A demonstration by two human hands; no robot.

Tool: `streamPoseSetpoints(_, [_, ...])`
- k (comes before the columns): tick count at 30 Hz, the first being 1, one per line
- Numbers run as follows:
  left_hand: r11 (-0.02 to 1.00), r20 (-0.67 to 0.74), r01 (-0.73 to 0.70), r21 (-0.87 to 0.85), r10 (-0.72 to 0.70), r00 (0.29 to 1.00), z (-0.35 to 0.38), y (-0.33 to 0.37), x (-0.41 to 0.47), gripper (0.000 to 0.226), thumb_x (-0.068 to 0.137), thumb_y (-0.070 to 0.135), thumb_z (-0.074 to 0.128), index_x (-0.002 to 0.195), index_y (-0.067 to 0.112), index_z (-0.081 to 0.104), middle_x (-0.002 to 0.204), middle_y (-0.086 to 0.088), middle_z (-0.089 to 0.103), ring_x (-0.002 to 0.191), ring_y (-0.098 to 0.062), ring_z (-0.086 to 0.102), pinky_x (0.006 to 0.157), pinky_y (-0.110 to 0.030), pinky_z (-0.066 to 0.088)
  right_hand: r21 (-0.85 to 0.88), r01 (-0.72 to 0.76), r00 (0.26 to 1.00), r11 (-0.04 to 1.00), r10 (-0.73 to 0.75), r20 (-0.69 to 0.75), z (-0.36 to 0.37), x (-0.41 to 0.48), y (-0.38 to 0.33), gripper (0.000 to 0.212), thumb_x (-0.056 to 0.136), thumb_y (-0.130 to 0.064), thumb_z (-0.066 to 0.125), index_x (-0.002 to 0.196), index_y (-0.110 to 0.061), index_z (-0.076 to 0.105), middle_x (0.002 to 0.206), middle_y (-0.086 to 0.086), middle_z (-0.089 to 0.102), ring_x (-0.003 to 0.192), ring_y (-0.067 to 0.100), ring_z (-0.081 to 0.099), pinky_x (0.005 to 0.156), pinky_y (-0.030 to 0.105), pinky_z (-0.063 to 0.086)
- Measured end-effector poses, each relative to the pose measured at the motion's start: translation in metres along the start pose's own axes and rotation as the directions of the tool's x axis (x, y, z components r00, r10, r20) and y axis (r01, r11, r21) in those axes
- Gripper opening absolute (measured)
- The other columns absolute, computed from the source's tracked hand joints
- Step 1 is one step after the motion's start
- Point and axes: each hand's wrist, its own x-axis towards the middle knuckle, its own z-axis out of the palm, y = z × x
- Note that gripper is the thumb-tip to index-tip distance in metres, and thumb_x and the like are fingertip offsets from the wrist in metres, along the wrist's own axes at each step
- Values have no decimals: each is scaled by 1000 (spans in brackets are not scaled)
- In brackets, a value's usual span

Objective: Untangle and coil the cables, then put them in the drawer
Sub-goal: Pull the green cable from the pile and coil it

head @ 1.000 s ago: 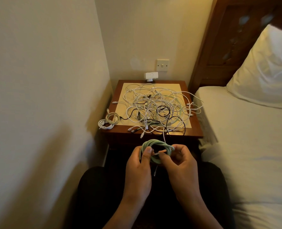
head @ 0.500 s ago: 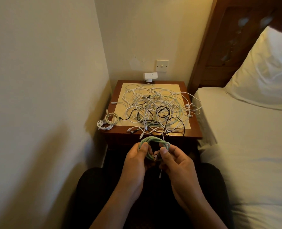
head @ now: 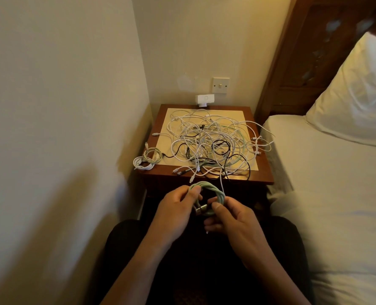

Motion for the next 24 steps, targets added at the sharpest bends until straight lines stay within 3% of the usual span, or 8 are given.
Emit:
streamPoseSetpoints(4, [999, -42, 35, -25, -36, 998, -13, -4, 5, 13, 97, 41, 65, 99, 30, 72, 93, -11, 72, 78, -27, 65, 69, -35, 50, -293, 57, 998, 954, -47, 40, -4, -3, 1, 14, 106, -30, 50, 113, -32, 63, 101, -3, 72, 90, 5, 73, 80, 29, 63])
streamPoseSetpoints(7, [971, 8, 146, -190, -148, 989, -12, -4, 7, 13, 99, 32, 65, 104, 23, 72, 80, -8, 69, 62, -11, 61, 57, -26, 49, -393, 86, 996, 915, -64, 68, -1, -2, 1, 14, 106, -35, 48, 111, -33, 61, 98, -4, 71, 89, 2, 71, 80, 29, 62])
streamPoseSetpoints(9, [920, 24, 192, -341, -196, 980, -8, -4, 7, 17, 99, 28, 65, 108, 15, 71, 75, -4, 66, 59, -12, 62, 54, -25, 51, -403, 81, 996, 911, -58, 70, -2, -1, -1, 14, 107, -36, 48, 110, -31, 61, 97, -4, 71, 87, 2, 71, 79, 28, 62])
streamPoseSetpoints(14, [757, 155, 249, -604, -196, 968, -11, -4, 5, 20, 100, 8, 59, 117, 7, 69, 87, -12, 69, 82, -25, 74, 71, -30, 61, -244, 1, 997, 970, 18, 76, -10, 2, -3, 18, 107, -30, 49, 115, -25, 64, 101, 1, 74, 89, 10, 75, 83, 36, 64])
streamPoseSetpoints(17, [823, 166, 226, -521, -162, 973, -14, -6, 2, 27, 92, 11, 70, 119, 9, 68, 84, -9, 68, 70, -15, 63, 64, -25, 53, -78, -54, 993, 995, 62, 102, -13, 3, -2, 22, 108, -24, 49, 118, -18, 67, 105, 5, 75, 93, 20, 76, 86, 44, 63])
streamPoseSetpoints(19, [856, 138, 192, -479, -143, 980, -13, -7, 1, 40, 81, 21, 81, 117, 13, 68, 83, -8, 60, 68, -14, 55, 62, -25, 47, 42, -96, 989, 994, 91, 116, -14, 3, -3, 24, 108, -21, 46, 119, -17, 68, 103, 5, 77, 92, 24, 76, 86, 41, 64])
streamPoseSetpoints(21, [866, 164, 177, -468, -112, 980, -13, -7, 1, 53, 71, 34, 88, 118, 20, 70, 88, -9, 57, 76, -19, 53, 68, -29, 47, 117, -126, 987, 985, 113, 116, -15, 2, -4, 26, 108, -20, 46, 120, -18, 68, 101, 3, 78, 93, 25, 76, 82, 37, 64])
streamPoseSetpoints(24, [900, 223, 120, -420, -26, 974, -10, -7, -2, 33, 85, 36, 79, 116, 24, 74, 106, -9, 73, 94, -22, 68, 88, -35, 52, 130, -122, 986, 984, 106, 126, -18, 2, -3, 26, 108, -19, 47, 121, -20, 70, 104, 5, 78, 94, 26, 76, 80, 34, 63])
